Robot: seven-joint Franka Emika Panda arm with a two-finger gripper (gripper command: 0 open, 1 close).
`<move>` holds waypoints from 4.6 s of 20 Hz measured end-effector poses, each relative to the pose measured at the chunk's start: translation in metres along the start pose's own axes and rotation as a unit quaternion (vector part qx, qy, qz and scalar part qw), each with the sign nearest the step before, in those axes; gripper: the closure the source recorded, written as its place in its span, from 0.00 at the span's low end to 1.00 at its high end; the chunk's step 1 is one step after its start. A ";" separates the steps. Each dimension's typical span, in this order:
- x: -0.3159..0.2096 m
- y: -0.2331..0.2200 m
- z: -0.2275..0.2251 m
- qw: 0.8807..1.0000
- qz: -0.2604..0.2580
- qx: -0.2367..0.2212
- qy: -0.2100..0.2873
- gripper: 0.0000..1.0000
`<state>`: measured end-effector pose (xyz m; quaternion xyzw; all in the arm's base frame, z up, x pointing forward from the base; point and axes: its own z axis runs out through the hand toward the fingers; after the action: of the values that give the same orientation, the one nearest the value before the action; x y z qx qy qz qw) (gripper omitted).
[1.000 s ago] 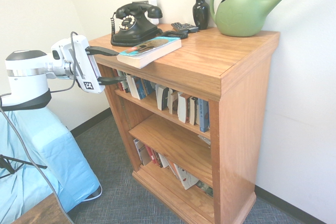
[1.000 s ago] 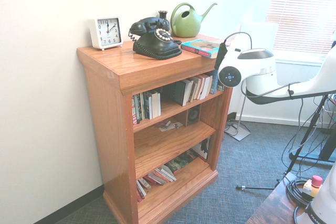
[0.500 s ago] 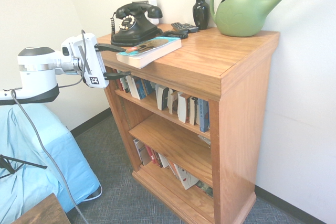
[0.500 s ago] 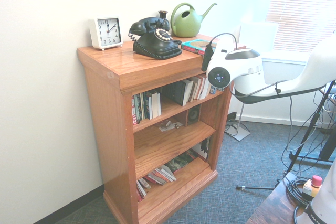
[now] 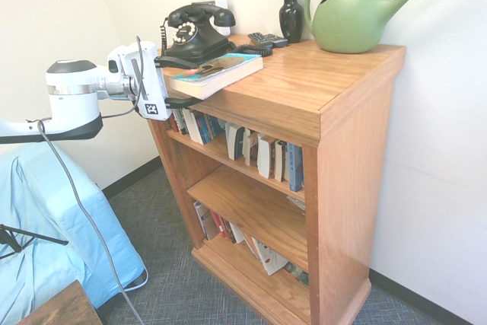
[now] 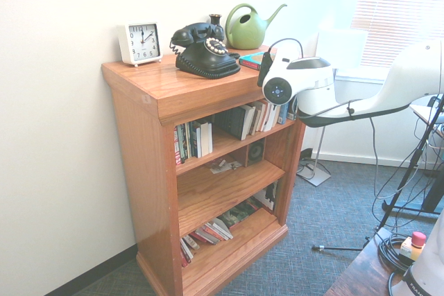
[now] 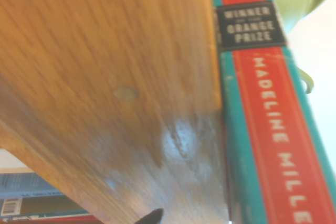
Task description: Organize the shelf
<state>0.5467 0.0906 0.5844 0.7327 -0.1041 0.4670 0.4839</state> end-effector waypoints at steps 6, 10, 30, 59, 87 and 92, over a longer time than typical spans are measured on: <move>0.002 0.000 0.003 1.000 -0.004 -0.001 -0.001 1.00; 0.004 -0.002 0.005 1.000 -0.006 0.002 0.000 1.00; 0.007 -0.002 0.008 1.000 -0.008 -0.002 0.001 1.00; -0.074 0.196 -0.078 0.973 0.180 0.028 -0.144 1.00; -0.148 0.034 -0.126 0.917 0.198 0.254 -0.233 1.00; -0.152 0.005 -0.112 0.899 0.217 0.294 -0.240 1.00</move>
<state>0.3960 0.1329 0.4786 0.8907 -0.2312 0.3800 0.0935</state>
